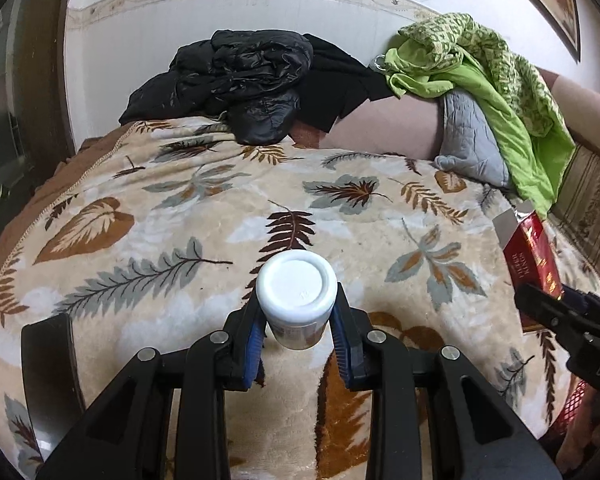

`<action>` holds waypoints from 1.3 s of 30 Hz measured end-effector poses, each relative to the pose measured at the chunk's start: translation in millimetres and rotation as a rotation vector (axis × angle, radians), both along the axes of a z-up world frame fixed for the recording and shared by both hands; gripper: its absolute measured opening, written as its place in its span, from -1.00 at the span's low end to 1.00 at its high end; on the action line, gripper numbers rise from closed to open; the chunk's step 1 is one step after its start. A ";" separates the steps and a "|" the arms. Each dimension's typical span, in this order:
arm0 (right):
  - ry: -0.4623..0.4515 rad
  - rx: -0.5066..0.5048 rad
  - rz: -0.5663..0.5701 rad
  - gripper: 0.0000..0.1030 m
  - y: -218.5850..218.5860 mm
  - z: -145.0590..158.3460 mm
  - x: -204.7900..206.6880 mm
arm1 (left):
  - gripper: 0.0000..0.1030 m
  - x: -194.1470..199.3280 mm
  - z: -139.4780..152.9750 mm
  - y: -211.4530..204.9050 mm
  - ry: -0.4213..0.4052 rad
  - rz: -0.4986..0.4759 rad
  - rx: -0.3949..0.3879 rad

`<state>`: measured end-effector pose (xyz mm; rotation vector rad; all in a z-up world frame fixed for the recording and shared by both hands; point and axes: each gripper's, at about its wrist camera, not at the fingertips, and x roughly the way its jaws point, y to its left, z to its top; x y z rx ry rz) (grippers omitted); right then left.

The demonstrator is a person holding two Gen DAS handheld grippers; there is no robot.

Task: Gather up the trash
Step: 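Lift the white bottle with the left gripper while the right lifts the red pack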

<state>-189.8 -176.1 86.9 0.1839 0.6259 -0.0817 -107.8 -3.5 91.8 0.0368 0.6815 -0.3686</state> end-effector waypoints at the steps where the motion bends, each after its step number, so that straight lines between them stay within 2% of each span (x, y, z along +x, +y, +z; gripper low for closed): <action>1: 0.000 0.004 -0.002 0.20 -1.6 -0.2 -0.3 | -0.44 0.0 -0.6 -1.5 -0.001 -0.001 0.006; 14: 0.012 -0.008 0.005 0.20 2.6 -1.9 2.5 | -0.44 -4.3 -5.0 -13.1 -0.020 -0.023 0.064; 30: 0.002 -0.054 -0.016 0.20 5.5 1.9 -5.0 | -0.44 -6.1 -5.0 -23.3 -0.021 -0.052 0.054; 37: -0.021 0.032 -0.081 0.20 -17.5 12.1 -25.8 | -0.44 -16.5 -1.6 -29.7 -0.029 -0.072 0.058; 39: -0.035 0.030 -0.109 0.20 -22.6 19.4 -33.9 | -0.44 -20.4 3.3 -32.0 -0.034 -0.085 0.048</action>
